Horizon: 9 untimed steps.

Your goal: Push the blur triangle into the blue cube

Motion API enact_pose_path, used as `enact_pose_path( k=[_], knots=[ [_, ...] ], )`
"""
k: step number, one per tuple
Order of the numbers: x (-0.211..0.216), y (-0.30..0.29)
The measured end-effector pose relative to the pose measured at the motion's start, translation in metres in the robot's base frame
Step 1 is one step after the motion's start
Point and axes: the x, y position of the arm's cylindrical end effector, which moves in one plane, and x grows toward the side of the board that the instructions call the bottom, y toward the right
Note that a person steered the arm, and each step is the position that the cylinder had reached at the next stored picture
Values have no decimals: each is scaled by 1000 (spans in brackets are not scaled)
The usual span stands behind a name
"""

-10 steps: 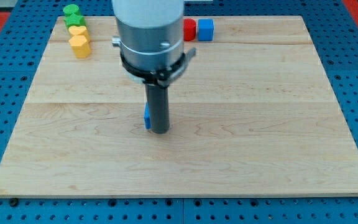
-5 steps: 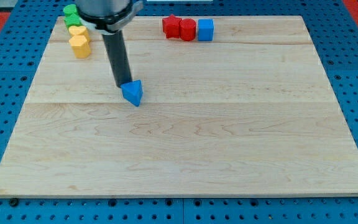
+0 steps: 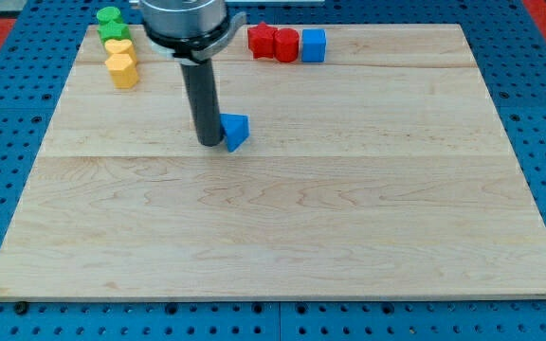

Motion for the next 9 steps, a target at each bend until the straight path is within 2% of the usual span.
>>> enact_pose_path(
  k=[3, 5, 8, 9],
  knots=[
    [-38, 83],
    [-47, 170],
    [-74, 240],
    [-87, 246]
  ],
)
